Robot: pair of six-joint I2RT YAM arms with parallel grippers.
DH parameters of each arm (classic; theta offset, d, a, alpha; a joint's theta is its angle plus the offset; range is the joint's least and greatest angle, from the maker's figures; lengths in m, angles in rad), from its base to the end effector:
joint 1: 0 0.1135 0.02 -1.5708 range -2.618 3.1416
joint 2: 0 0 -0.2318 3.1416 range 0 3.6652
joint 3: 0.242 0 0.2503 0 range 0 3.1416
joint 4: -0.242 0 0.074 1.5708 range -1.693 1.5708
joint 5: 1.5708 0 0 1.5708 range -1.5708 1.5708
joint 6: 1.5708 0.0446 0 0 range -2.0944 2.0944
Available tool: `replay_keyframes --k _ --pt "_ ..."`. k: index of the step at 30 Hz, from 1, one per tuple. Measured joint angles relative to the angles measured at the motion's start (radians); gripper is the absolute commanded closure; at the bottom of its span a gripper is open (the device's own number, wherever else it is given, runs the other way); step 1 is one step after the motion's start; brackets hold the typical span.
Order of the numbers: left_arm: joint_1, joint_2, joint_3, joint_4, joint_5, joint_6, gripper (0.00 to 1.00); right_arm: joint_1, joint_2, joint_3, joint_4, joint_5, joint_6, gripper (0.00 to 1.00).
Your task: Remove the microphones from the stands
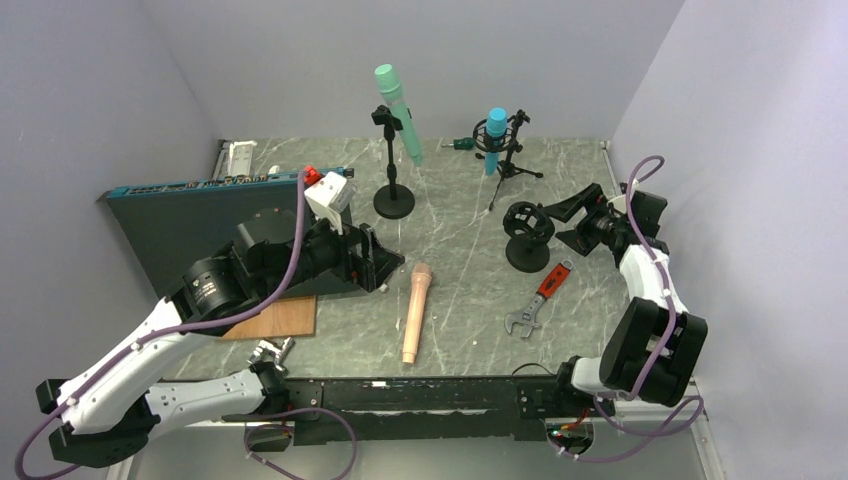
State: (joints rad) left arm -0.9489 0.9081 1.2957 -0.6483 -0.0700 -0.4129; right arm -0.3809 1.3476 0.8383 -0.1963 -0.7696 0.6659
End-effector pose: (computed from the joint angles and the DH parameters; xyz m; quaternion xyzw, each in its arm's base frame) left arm 0.1157 -0.1560 0.4131 0.1893 0.7699 -0.3617 0.4905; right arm 0.2815 -0.0793 0.2047 0.2843 0.8075 0.3925 0.3362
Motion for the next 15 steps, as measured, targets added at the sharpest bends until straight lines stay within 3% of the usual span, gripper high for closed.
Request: replay_keyframes --k 10,15 --pt "0.000 0.000 0.000 0.008 0.021 0.004 0.01 0.009 -0.068 0.099 -0.183 0.207 -0.026 0.03" --pt "0.000 -0.010 0.000 0.011 0.023 0.005 0.01 0.006 -0.066 0.114 -0.231 0.268 -0.008 0.18"
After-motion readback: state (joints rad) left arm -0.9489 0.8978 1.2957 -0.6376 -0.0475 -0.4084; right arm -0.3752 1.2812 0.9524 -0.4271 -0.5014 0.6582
